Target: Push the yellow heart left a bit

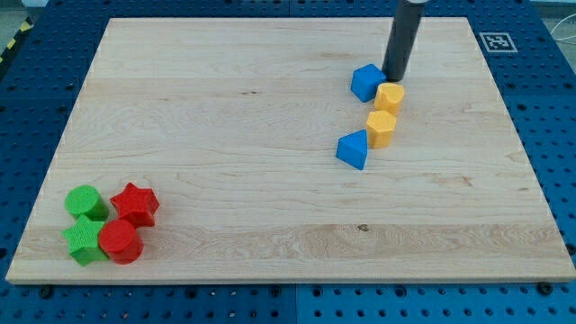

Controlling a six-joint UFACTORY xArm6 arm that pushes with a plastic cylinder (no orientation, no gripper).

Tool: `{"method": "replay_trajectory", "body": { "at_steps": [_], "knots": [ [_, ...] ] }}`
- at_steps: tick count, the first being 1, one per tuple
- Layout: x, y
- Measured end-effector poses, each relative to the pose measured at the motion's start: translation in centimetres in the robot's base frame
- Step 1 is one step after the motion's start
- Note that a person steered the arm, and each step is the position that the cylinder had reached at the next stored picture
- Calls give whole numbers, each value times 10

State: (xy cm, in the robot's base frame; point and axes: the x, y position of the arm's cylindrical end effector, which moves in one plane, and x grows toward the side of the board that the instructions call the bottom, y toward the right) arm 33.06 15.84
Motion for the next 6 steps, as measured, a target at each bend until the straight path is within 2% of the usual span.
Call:
{"method": "replay_trajectory", "body": {
  "at_steps": [2, 4, 5, 6],
  "knots": [
    [24, 9],
    [68, -15],
    [60, -16],
    [9, -16]
  ]
}}
